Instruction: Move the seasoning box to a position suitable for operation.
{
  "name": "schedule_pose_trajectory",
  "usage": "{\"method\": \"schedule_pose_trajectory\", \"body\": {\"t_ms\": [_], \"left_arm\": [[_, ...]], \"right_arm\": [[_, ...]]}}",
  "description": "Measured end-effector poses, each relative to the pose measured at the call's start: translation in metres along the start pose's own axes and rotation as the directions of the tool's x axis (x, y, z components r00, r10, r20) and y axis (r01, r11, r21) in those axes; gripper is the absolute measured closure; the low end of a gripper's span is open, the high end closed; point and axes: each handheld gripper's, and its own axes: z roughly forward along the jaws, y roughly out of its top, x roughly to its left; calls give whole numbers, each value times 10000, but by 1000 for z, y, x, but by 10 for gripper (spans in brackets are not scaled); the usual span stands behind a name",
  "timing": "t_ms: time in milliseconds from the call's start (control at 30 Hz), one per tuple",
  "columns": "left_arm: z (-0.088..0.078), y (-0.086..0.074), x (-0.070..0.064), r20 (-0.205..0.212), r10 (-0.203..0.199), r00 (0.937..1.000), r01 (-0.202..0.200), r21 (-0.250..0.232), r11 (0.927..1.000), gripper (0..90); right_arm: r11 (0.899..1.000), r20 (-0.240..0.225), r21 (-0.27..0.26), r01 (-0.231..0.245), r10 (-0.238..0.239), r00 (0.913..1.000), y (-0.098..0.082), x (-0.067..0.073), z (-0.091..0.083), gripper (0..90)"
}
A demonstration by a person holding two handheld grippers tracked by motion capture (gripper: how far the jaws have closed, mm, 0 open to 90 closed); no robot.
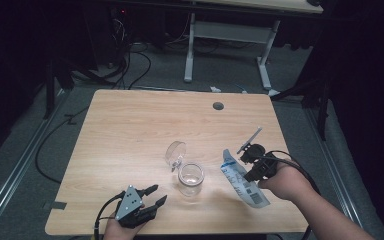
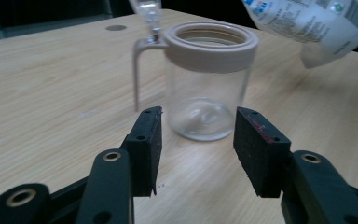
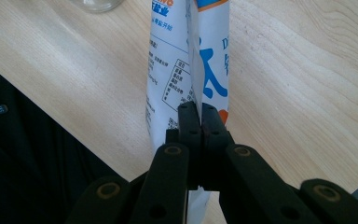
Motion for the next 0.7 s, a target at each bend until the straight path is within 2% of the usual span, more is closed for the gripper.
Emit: {"method": "schedule_pose_trajectory", "body": {"t_ms": [133,300,400,467,533,567,600,700], "left_arm": [[7,-6,-9,276,121,9995,-127,240,9996,513],[12,-8,-15,511,-261,9984,240,405,9989,511],[15,-9,-20,630,-220,9978,190,474,9987,514],[16,-10,-23,798,-291,9964,257,442,9987,514],[19,-11,-25,948,-501,9942,455,504,9977,506],[20,-12,-26,972,-496,9940,446,530,9976,506],[21,-12,-27,987,-516,9938,466,529,9975,504],[25,-14,-32,1090,-559,9925,498,583,9971,498]], "right_arm": [[9999,27,-49,-153,153,9999,2,3,-3,899],[9996,17,-238,138,-138,9999,5,6,-8,898],[9992,-40,-294,270,-272,9996,8,12,-11,900],[9995,-43,-226,237,-238,9997,8,13,-12,900],[9998,-29,-172,-58,58,10000,10,20,-14,900],[9998,-29,-172,-58,58,10000,10,20,-14,900],[9989,26,-311,357,-356,9994,12,20,-14,900],[9986,-46,-306,426,-428,9991,14,25,-15,900]]}}
